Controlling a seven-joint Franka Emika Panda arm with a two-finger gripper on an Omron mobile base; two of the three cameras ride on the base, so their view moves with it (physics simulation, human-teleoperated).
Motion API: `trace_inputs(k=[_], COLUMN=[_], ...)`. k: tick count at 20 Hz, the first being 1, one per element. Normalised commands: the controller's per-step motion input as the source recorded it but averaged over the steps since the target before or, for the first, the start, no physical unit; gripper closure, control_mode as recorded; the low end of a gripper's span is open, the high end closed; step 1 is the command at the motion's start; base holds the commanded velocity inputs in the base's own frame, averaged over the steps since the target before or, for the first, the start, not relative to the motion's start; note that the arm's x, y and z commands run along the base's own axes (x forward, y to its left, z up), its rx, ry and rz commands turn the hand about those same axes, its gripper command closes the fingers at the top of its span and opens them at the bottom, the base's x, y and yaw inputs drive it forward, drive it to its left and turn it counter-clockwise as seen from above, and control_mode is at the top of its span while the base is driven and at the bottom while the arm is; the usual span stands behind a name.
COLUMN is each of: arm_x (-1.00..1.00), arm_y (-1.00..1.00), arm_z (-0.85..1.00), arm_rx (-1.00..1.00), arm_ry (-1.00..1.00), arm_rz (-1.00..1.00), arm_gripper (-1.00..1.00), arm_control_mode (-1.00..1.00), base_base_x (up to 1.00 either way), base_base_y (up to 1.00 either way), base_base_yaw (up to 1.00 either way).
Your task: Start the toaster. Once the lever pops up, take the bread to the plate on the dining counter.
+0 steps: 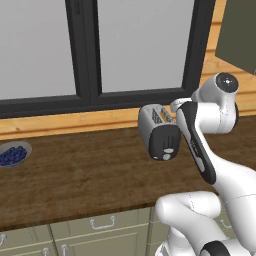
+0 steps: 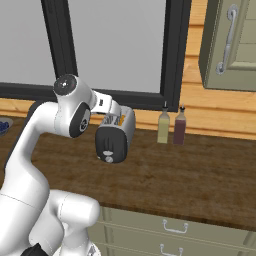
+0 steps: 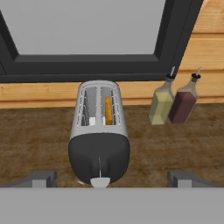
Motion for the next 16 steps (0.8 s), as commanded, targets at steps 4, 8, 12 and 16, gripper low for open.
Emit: trace_inputs(k=[4, 8, 12, 16], arm_x=[0.0, 0.0, 0.0, 0.0], arm_y=[0.0, 0.0, 0.0, 0.0], arm_z=[0.0, 0.0, 0.0, 0.0], arm_rx=[0.0, 0.0, 0.0, 0.0], arm_ry=[0.0, 0.0, 0.0, 0.0], arm_rz=[0.0, 0.0, 0.0, 0.0], arm_gripper=[-1.0, -1.0, -1.0, -1.0], arm_control_mode=[-1.0, -1.0, -1.0, -1.0], base_base_x=[0.0, 0.0, 0.0, 0.0], base_base_y=[0.0, 0.0, 0.0, 0.0], base_base_yaw=[0.0, 0.0, 0.0, 0.0])
